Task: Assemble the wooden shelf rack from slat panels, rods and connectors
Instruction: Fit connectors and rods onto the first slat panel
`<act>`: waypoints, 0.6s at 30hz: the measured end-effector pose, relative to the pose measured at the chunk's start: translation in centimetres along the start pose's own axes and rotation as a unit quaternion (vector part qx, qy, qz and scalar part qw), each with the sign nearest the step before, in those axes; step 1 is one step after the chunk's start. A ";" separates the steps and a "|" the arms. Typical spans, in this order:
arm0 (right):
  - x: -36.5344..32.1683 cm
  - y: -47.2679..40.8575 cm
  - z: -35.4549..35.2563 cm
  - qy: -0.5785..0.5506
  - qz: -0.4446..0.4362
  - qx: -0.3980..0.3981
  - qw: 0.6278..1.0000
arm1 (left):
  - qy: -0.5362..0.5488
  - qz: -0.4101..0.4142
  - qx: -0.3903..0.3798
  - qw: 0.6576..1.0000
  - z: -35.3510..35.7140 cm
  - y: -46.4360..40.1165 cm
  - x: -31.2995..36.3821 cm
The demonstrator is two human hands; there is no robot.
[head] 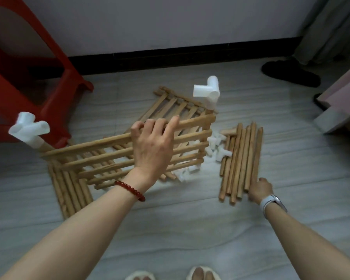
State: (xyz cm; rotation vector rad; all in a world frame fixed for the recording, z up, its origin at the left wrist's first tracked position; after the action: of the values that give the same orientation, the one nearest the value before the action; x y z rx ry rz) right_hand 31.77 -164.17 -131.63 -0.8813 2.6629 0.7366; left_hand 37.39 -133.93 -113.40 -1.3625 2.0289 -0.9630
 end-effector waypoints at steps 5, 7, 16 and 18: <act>-0.2 -0.9 3.1 -0.008 0.045 -0.017 0.999 | -0.003 0.010 0.007 1.000 0.6 0.3 -0.2; -0.5 -0.7 3.2 -0.019 0.054 -0.041 0.998 | 0.000 0.004 -0.001 1.000 0.4 0.4 -0.1; -1.7 2.3 0.8 -0.335 0.121 -0.072 0.932 | 0.063 0.000 -0.131 0.989 -0.8 0.8 0.2; -3.6 4.3 -1.7 -0.390 0.059 -0.067 0.916 | 0.083 0.026 -0.175 0.981 -1.6 0.7 -0.4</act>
State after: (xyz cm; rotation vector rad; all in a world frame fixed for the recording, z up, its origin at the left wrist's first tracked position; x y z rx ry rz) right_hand 31.86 -160.33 -127.16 -0.3307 1.9675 1.0395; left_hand 35.96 -132.97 -112.91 -1.4329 2.4376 -0.7420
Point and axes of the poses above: each hand's wrist, its own y-axis away from the middle knuckle, its own z-axis out of the palm, x = y × z, the point moved 3 cm from there along -y, towards the middle knuckle, and after that the axes turned 6 degrees about x, right-handed, at the moved point
